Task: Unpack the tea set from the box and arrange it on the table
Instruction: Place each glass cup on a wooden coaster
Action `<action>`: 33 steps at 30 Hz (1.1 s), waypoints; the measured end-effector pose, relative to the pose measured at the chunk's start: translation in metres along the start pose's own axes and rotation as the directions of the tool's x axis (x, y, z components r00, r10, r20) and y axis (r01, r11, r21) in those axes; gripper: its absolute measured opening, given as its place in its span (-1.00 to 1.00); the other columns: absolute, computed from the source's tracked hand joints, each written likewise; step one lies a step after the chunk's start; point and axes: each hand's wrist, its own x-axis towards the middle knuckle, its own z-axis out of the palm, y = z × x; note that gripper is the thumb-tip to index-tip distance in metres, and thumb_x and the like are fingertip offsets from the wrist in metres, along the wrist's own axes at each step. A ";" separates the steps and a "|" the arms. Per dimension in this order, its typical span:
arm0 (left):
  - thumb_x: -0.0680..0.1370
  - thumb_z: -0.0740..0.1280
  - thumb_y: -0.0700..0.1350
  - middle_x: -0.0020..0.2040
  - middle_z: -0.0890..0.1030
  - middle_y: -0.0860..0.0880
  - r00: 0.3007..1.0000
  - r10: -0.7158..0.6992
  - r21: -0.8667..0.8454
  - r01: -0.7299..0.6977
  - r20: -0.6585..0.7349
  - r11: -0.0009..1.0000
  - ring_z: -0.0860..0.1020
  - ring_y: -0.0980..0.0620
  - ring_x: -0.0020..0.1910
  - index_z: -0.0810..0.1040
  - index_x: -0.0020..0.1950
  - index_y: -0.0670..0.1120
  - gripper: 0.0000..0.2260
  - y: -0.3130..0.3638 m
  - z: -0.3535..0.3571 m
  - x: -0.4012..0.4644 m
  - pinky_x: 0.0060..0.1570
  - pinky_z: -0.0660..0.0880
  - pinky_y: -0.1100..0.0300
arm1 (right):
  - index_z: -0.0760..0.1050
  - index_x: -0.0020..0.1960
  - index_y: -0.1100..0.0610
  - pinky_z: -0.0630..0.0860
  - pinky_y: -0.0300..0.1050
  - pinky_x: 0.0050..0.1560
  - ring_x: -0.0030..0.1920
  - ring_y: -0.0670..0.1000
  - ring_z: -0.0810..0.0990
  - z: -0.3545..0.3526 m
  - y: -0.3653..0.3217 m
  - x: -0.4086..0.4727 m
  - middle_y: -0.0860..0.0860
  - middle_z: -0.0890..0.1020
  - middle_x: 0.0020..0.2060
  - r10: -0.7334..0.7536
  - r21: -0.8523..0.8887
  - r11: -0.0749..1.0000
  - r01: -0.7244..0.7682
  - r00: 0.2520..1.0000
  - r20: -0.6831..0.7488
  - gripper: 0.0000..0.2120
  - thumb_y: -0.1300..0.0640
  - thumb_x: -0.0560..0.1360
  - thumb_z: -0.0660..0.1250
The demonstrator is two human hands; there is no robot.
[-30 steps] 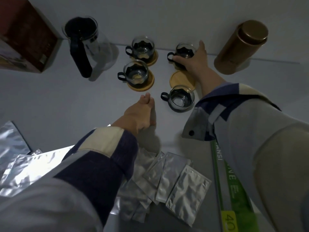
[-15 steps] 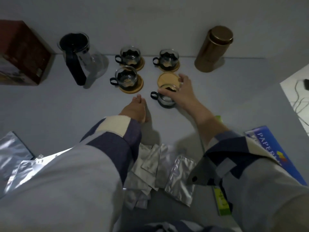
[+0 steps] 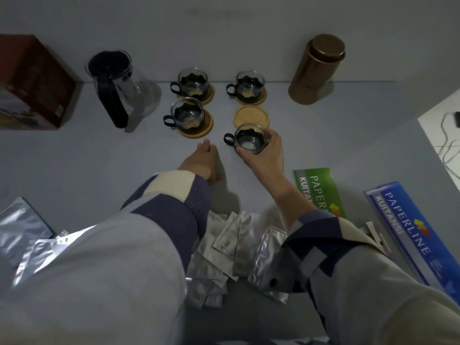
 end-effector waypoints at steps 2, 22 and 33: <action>0.57 0.33 -0.10 0.58 -0.25 -0.08 1.000 0.004 -0.007 -0.004 0.006 1.000 -0.16 -0.06 0.58 -0.16 0.59 -0.18 -0.21 0.000 0.000 0.001 0.52 0.00 0.02 | 0.28 0.40 0.19 0.23 -0.48 0.06 0.30 0.00 0.41 -0.002 -0.005 0.004 0.08 0.41 0.31 -0.002 0.002 1.000 0.002 1.000 0.007 -0.24 0.06 0.32 0.55; 0.56 0.35 -0.11 0.59 -0.23 -0.08 0.997 0.062 -0.036 -0.063 -0.036 0.997 -0.16 -0.06 0.58 -0.16 0.59 -0.12 -0.19 -0.016 0.008 0.011 0.52 -0.07 0.08 | 0.25 0.42 0.18 0.36 -0.29 0.19 0.29 0.02 0.43 0.004 -0.018 0.071 0.10 0.39 0.33 0.002 0.012 1.000 -0.002 0.999 0.032 -0.21 0.08 0.32 0.55; 0.56 0.35 -0.11 0.58 -0.26 -0.06 0.997 0.071 -0.063 -0.070 0.002 0.996 -0.20 -0.04 0.57 -0.19 0.59 -0.13 -0.18 -0.015 0.005 0.009 0.52 -0.08 0.07 | -0.04 0.56 0.17 0.21 0.08 0.48 0.49 0.11 0.19 -0.008 -0.029 0.069 0.09 0.20 0.49 0.078 -0.028 0.997 -0.077 0.994 0.072 0.10 -0.01 0.27 0.58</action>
